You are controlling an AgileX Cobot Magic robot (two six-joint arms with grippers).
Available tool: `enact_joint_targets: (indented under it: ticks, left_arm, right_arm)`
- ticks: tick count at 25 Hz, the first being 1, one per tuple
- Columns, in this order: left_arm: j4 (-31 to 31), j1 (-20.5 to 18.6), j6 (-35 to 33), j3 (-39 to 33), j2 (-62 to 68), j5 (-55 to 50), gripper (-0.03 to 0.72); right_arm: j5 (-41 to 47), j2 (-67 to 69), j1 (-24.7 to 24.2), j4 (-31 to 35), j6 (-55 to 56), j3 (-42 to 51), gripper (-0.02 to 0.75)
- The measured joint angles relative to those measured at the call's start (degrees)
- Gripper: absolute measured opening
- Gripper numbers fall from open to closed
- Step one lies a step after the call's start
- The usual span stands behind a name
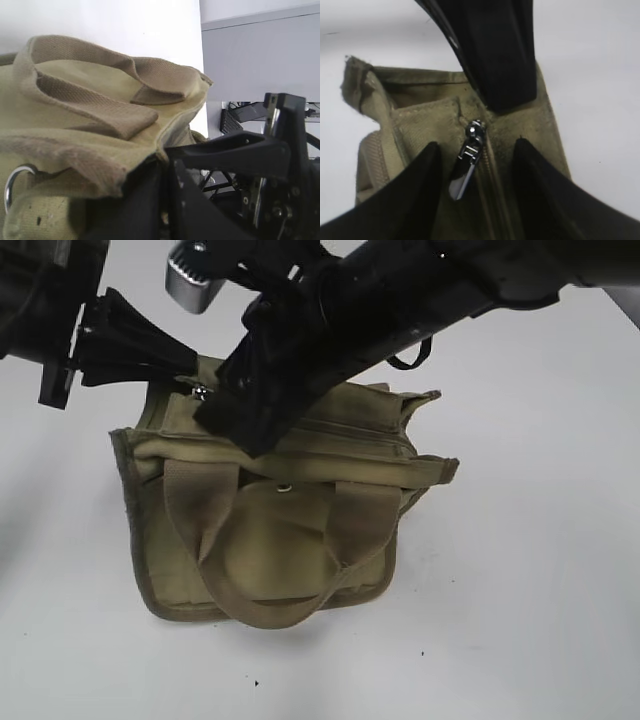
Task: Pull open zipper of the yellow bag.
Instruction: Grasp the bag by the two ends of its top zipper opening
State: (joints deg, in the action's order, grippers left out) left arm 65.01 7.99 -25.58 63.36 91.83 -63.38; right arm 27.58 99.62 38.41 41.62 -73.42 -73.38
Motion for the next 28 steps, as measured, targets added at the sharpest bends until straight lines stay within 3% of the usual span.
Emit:
enact_joint_targets:
  ticks: [7,15,28]
  left_arm:
    - [-0.4,0.0,-0.2,-0.1,0.4,0.7,0.000]
    - [-0.5,0.0,-0.4,-0.1,0.5,1.0,0.000]
    - [-0.4,-0.8,-0.6,-0.2,0.5,0.4,0.000]
  right_arm:
    - [-1.1,2.6,0.0,-3.7,2.4,-0.4,0.329]
    - [-2.0,3.1,0.1,-7.6,6.0,-0.8,0.081]
    - [3.0,0.0,0.4,-14.1,11.6,-1.3,0.078]
